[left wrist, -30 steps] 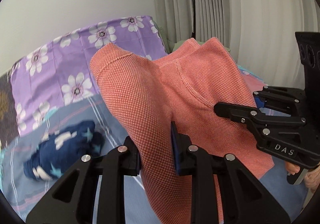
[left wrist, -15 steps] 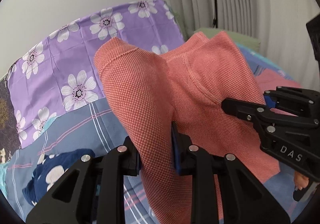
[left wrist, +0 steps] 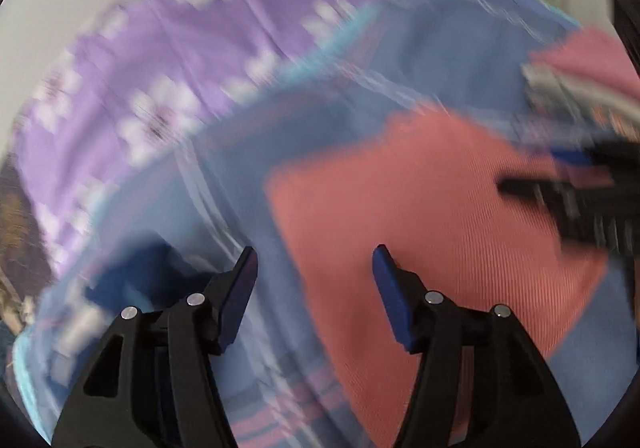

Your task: Fold small clothes

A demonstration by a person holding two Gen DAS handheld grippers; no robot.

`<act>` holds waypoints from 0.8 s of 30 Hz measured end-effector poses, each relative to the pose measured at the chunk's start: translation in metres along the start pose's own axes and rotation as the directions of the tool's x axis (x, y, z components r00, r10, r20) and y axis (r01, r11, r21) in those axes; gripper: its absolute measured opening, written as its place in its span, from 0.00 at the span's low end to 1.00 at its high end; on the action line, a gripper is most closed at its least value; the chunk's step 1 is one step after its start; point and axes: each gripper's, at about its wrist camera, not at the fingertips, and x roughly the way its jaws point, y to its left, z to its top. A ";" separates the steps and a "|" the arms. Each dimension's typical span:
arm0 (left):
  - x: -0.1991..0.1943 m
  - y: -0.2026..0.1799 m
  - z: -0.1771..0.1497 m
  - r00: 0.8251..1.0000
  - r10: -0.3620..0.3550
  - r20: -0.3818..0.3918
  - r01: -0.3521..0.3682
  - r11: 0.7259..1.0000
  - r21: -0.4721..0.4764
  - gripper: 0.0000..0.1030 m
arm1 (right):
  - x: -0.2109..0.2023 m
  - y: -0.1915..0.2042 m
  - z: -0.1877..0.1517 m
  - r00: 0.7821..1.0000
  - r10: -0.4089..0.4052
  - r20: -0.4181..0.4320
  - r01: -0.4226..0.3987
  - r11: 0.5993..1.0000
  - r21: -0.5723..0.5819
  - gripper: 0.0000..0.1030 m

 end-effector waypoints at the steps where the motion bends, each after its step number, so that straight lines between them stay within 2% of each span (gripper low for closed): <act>1: -0.001 -0.007 -0.011 0.999 0.027 0.028 -0.027 1.000 0.012 0.58 | 0.000 -0.004 -0.001 1.000 0.022 0.001 -0.022 0.999 0.024 0.49; 2: -0.005 -0.009 -0.016 0.997 0.049 0.060 -0.049 0.999 0.001 0.57 | 0.000 -0.005 -0.002 1.000 0.024 -0.002 -0.024 0.999 0.027 0.49; 8: -0.017 -0.003 -0.022 0.999 0.018 0.039 -0.014 0.995 -0.096 0.60 | -0.002 0.011 -0.005 0.998 -0.060 0.022 0.061 0.997 -0.042 0.52; 9: -0.018 -0.004 -0.022 0.999 0.025 0.038 -0.021 0.994 -0.106 0.62 | -0.003 0.011 -0.005 0.997 -0.073 0.027 0.074 0.996 -0.046 0.53; 11: -0.026 -0.004 -0.028 0.996 0.076 0.042 -0.069 0.988 -0.141 0.79 | -0.005 0.010 -0.010 0.996 -0.086 0.038 0.088 0.995 -0.041 0.55; 13: -0.037 -0.002 -0.036 0.995 0.085 0.046 -0.075 0.980 -0.187 0.83 | -0.013 0.008 -0.018 0.994 -0.099 0.053 0.101 0.994 -0.029 0.56; 14: -0.046 -0.001 -0.041 0.996 0.068 0.052 -0.055 0.975 -0.215 0.83 | -0.021 0.009 -0.025 0.991 -0.118 0.063 0.120 0.993 -0.023 0.57; 16: -0.067 -0.001 -0.050 0.997 0.027 0.075 -0.008 0.969 -0.245 0.84 | -0.039 0.011 -0.034 0.988 -0.139 0.062 0.141 0.990 -0.027 0.57; 18: -0.099 -0.009 -0.060 0.992 0.031 0.123 -0.001 0.972 -0.235 0.88 | -0.071 0.014 -0.049 0.991 -0.115 0.068 0.119 0.992 -0.051 0.58; 20: -0.134 -0.021 -0.072 0.980 0.048 0.191 -0.009 0.979 -0.202 0.96 | -0.110 0.015 -0.072 0.994 -0.063 0.094 0.072 0.993 -0.093 0.63; 24: -0.205 -0.044 -0.101 0.955 -0.005 0.297 0.059 0.983 -0.175 0.98 | -0.182 0.007 -0.124 0.990 -0.027 0.137 0.046 0.990 -0.134 0.67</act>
